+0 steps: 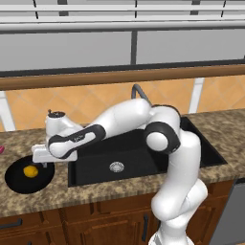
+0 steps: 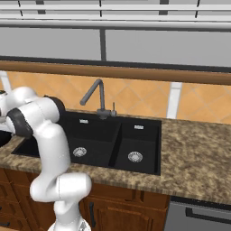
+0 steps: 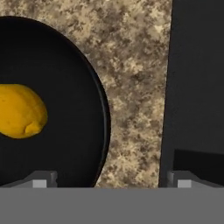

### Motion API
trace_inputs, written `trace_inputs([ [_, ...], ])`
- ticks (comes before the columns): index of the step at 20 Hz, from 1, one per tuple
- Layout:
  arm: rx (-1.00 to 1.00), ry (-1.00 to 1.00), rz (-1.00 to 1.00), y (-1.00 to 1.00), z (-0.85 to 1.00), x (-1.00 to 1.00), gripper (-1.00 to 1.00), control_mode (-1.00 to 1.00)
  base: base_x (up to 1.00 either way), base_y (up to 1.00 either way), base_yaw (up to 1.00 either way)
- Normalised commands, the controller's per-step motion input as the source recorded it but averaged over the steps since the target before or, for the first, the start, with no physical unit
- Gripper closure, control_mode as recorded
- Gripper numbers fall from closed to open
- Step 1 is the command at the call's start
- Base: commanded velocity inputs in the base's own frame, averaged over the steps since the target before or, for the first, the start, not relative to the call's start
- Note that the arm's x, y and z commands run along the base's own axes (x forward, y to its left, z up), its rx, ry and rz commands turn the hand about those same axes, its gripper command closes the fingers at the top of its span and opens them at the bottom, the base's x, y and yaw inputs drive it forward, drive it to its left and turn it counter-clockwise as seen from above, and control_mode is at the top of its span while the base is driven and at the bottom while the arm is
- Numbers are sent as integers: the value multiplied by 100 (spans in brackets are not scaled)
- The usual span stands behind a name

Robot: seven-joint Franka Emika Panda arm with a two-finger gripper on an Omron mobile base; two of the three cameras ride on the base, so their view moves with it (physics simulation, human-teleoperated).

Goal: Pick the lemon from the sink and place it in the bowl. Then pick the bowl and place it in the microwave. Then close the microwave door and press the start button.

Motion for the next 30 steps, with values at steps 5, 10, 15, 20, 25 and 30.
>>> trace_inputs([
  [5, 0, 7, 0, 7, -14, 17, -100, -100, 0, 0, 0],
  [10, 0, 8, 0, 12, -19, 20, -100, -100, 0, 0, 0],
  [15, 0, 5, -1, 18, -23, 20, -100, -100, 0, 0, 0],
  [20, 0, 5, -2, 25, -30, 13, 100, -100, 0, 0, 0],
  [25, 0, 2, -2, 18, -21, 1, 100, -100, 0, 0, 0],
  [30, 0, 0, 0, 6, -5, -6, 100, -100, 0, 0, 0],
])
